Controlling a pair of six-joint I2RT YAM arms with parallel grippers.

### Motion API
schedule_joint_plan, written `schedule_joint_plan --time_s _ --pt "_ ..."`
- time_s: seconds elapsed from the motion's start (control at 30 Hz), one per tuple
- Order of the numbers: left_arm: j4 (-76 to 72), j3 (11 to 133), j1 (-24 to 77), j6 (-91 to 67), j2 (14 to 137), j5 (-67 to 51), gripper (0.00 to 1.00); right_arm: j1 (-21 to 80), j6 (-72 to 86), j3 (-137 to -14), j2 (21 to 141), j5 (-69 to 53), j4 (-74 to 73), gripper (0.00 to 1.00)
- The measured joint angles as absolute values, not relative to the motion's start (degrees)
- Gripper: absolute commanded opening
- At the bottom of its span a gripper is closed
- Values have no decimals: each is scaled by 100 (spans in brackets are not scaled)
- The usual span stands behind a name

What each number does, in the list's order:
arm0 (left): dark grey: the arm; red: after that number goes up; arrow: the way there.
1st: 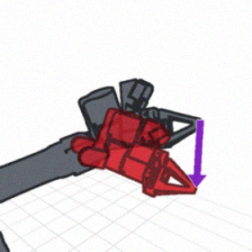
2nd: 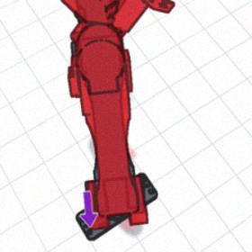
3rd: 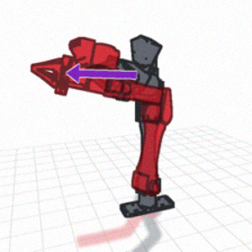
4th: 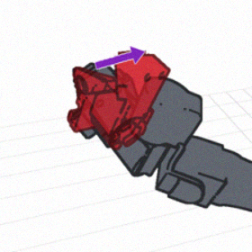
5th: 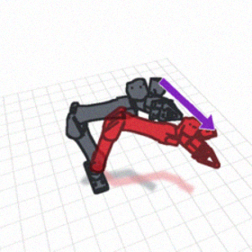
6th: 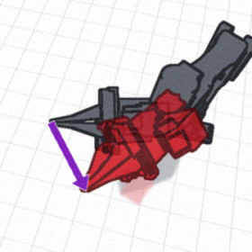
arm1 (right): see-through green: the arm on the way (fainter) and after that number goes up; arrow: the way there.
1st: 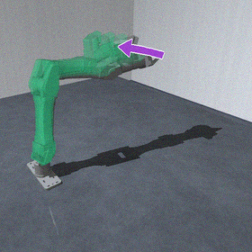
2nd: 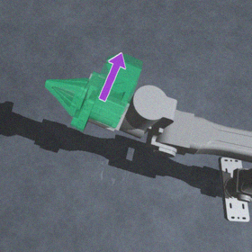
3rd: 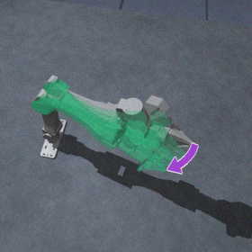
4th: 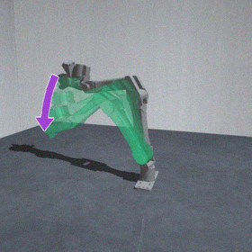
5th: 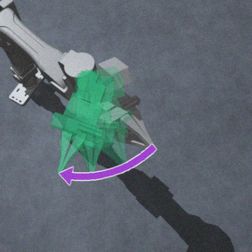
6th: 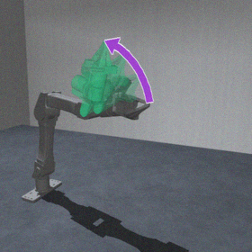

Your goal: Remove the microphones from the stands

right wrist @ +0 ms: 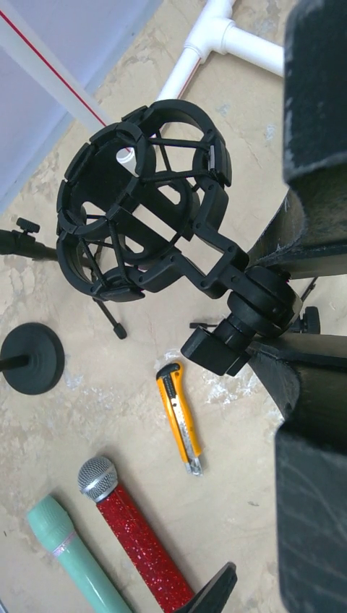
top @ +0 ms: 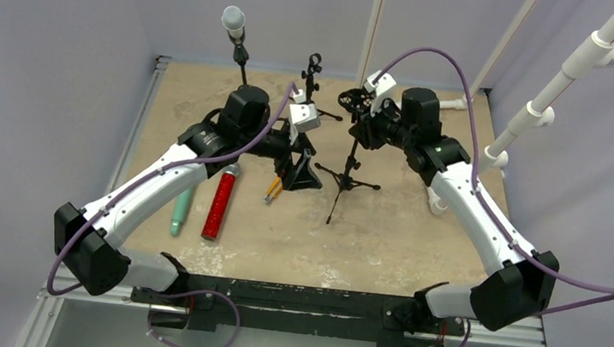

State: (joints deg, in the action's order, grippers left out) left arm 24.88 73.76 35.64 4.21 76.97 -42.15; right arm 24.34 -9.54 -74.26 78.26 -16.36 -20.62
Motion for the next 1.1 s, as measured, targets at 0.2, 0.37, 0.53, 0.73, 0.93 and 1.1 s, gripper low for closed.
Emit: schedule_joint_plan --time_s 0.2,0.37,0.53,0.73,0.93,1.1 --pt "2484 7218 3562 530 7559 -4224 93 2438 -1175 -7284 7745 -1557 -1894 0" --pt "2456 7164 3562 541 7566 -4268 93 2443 -1472 -6995 7616 -1402 -1610 0" --pt "2410 7081 3559 565 7564 -4289 93 2464 -1514 -6071 7262 -1404 -801 0" --pt "2399 7037 3551 567 7564 -4331 93 2464 -1498 -5461 7240 -1444 -43 9" --pt "2403 7037 3548 582 7564 -4333 93 2462 -1494 -5170 7773 -1433 -196 24" --pt "2403 7030 3546 663 7564 -4335 93 2464 -1483 -5120 7894 -1422 -213 32"
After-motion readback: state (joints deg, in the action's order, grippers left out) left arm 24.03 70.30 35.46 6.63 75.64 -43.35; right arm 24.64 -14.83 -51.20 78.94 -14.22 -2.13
